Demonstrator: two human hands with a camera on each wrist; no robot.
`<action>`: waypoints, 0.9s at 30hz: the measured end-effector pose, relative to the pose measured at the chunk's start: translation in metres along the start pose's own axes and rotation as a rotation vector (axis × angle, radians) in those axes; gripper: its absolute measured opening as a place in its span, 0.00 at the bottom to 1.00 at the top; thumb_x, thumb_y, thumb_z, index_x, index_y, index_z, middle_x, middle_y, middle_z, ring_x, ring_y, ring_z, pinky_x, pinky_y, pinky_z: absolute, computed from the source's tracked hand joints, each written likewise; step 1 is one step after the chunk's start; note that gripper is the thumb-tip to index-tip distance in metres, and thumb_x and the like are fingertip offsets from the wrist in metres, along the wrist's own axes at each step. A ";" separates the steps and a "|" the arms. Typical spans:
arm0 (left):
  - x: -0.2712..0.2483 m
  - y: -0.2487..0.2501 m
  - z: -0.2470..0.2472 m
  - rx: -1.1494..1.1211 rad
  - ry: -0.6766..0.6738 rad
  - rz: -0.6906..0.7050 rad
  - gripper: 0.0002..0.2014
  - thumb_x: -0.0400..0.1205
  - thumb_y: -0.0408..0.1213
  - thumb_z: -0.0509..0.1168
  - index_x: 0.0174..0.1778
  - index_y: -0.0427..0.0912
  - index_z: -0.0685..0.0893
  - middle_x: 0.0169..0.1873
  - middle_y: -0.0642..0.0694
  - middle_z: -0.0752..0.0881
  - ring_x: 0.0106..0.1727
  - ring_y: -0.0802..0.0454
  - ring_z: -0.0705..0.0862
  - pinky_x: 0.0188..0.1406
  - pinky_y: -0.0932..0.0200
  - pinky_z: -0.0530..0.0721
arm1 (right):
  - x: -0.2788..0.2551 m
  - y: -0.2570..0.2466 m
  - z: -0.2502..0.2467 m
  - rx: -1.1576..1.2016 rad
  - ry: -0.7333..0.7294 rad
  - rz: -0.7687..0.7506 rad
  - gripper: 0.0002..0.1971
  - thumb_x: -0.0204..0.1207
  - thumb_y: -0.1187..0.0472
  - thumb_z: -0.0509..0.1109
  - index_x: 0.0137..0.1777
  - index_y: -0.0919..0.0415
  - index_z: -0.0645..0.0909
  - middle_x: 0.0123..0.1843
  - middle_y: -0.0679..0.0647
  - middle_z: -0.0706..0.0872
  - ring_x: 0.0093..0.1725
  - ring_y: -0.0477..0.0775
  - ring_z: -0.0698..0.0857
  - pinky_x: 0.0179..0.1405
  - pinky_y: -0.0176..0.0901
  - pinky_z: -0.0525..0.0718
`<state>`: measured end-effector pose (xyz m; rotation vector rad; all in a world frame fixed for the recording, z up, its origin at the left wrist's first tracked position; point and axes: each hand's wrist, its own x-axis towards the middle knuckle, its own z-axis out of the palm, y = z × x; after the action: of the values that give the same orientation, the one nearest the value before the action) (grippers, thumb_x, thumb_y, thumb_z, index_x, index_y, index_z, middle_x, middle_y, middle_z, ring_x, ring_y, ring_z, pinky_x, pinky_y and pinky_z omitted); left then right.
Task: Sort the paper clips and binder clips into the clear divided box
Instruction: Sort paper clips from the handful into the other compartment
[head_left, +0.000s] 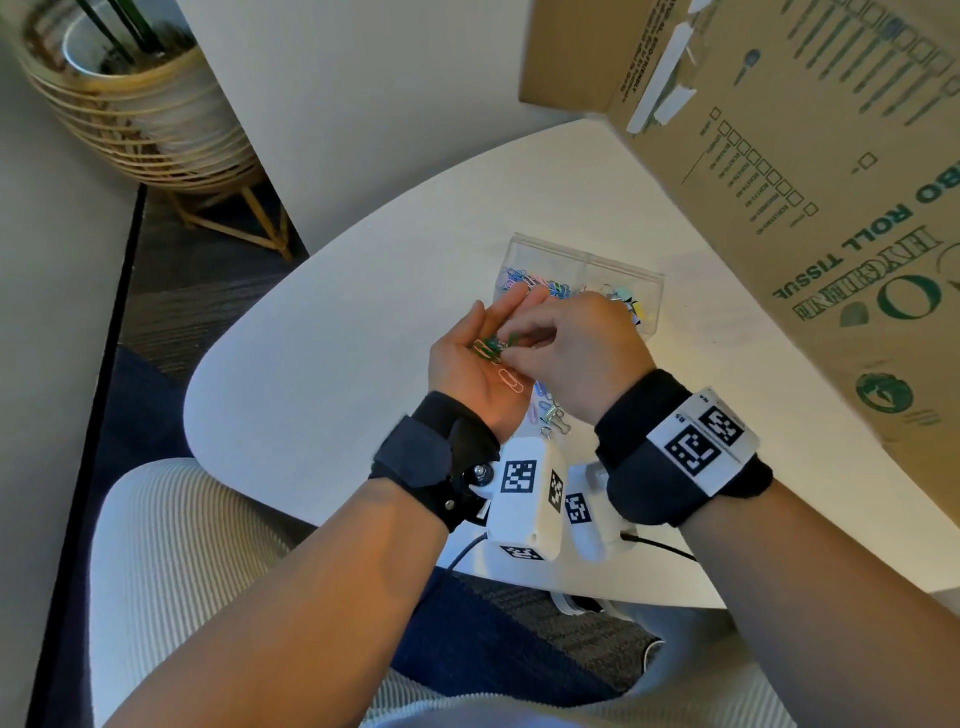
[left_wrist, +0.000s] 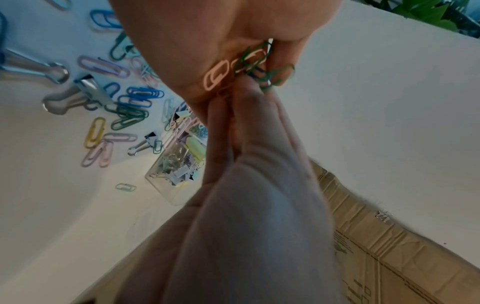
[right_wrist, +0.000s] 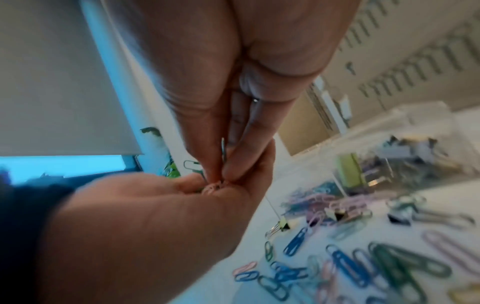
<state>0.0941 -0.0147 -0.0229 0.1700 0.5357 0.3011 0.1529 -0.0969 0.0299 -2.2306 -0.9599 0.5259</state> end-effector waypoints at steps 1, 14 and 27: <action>0.000 0.000 0.001 0.004 0.007 0.009 0.22 0.87 0.42 0.50 0.59 0.30 0.82 0.56 0.33 0.86 0.59 0.37 0.84 0.63 0.44 0.79 | 0.000 0.002 -0.001 0.135 0.015 0.055 0.08 0.69 0.67 0.78 0.46 0.55 0.91 0.35 0.44 0.88 0.36 0.42 0.87 0.47 0.39 0.85; -0.006 0.006 -0.010 -0.057 0.093 0.006 0.20 0.87 0.39 0.50 0.56 0.28 0.83 0.50 0.31 0.88 0.63 0.40 0.83 0.66 0.47 0.78 | 0.037 0.010 -0.036 0.561 0.234 0.195 0.07 0.67 0.70 0.80 0.41 0.58 0.90 0.35 0.57 0.90 0.33 0.53 0.86 0.41 0.46 0.91; -0.005 0.012 -0.007 -0.050 0.099 0.057 0.18 0.87 0.39 0.51 0.56 0.31 0.83 0.50 0.35 0.89 0.54 0.42 0.86 0.58 0.50 0.82 | 0.029 -0.004 -0.015 -0.096 0.120 -0.025 0.12 0.75 0.59 0.73 0.58 0.51 0.88 0.48 0.46 0.88 0.47 0.45 0.85 0.54 0.33 0.79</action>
<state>0.0835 -0.0047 -0.0231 0.1226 0.6217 0.3797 0.1780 -0.0793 0.0406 -2.3038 -0.9679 0.3373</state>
